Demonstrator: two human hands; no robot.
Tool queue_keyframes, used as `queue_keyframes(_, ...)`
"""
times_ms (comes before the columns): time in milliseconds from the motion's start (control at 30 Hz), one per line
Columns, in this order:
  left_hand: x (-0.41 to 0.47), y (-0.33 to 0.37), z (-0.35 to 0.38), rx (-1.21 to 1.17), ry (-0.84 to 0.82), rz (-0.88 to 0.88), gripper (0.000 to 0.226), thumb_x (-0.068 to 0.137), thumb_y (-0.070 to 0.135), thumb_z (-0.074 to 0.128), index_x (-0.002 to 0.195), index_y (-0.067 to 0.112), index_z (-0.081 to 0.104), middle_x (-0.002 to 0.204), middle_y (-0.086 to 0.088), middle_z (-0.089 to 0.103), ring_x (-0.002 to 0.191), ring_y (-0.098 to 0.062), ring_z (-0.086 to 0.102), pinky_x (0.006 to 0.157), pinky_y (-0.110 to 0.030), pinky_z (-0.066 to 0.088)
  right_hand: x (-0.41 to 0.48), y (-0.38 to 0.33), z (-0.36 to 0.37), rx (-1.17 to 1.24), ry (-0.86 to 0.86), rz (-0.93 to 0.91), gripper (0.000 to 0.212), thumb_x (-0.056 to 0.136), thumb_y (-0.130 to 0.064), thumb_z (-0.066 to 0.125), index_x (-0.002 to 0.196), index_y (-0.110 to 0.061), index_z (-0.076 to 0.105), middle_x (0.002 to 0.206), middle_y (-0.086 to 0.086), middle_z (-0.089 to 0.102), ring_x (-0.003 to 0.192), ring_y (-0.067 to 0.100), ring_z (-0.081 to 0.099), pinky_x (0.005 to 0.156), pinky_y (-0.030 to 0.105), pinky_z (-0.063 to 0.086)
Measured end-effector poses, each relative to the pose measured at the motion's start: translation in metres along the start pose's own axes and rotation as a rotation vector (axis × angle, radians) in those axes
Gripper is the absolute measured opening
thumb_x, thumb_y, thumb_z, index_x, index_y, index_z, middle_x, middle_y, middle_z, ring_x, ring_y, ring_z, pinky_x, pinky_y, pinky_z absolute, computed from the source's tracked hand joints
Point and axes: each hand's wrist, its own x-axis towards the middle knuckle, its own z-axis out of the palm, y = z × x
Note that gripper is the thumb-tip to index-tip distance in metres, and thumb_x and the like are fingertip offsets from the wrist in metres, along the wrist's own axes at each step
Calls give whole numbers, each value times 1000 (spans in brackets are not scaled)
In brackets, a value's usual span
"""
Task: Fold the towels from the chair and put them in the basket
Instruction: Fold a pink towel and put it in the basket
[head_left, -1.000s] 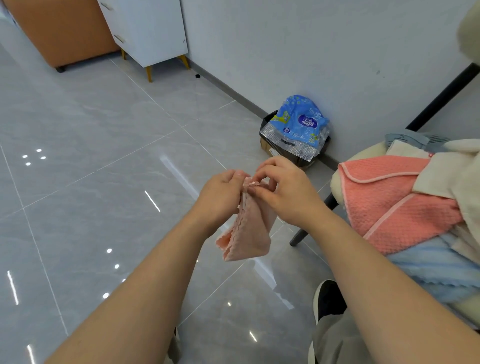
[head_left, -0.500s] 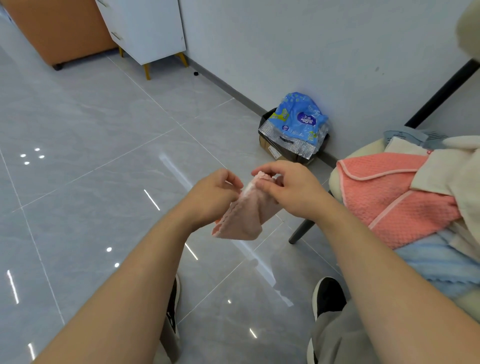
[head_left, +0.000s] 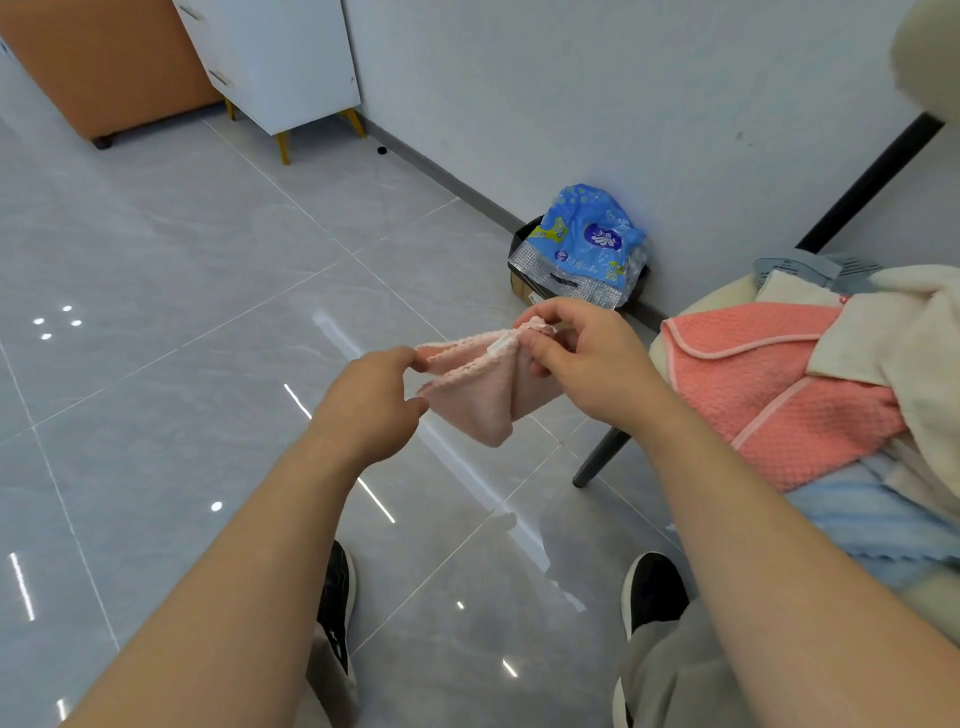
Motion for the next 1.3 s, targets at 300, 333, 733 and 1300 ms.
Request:
queue_keyframes(300, 0, 6, 2, -234, -108, -181, 21, 99, 36, 49, 116, 28, 58, 93, -1, 72, 77, -18, 72, 77, -44, 60, -3, -6, -2, 33, 9, 15, 8, 94, -21, 66, 97, -26, 72, 75, -8, 69, 72, 19, 70, 79, 40, 57)
queue_keyframes(333, 0, 7, 2, -283, -136, -193, 19, 100, 33, 48, 113, 26, 59, 93, -2, 72, 74, -17, 74, 76, -44, 62, -3, -7, -2, 30, 10, 15, 8, 95, -21, 66, 98, -25, 72, 76, -7, 69, 73, 18, 70, 80, 40, 57)
queue_keyframes(733, -2, 12, 2, -274, -183, -187, 15, 82, 4, 74, 81, 19, 76, 70, 3, 75, 65, -6, 73, 66, -28, 61, -1, -7, -2, 17, 28, 21, 9, 95, -23, 65, 99, -30, 71, 84, -12, 69, 80, 13, 69, 82, 36, 58)
queue_keyframes(1300, -4, 13, 12, -94, 68, -59, 53, 88, 29, 69, 134, 28, 42, 81, -2, 66, 70, -16, 63, 62, -36, 56, -1, -7, 0, 26, 20, 0, 9, 96, -22, 65, 101, -28, 70, 88, -7, 71, 74, 13, 71, 81, 41, 58)
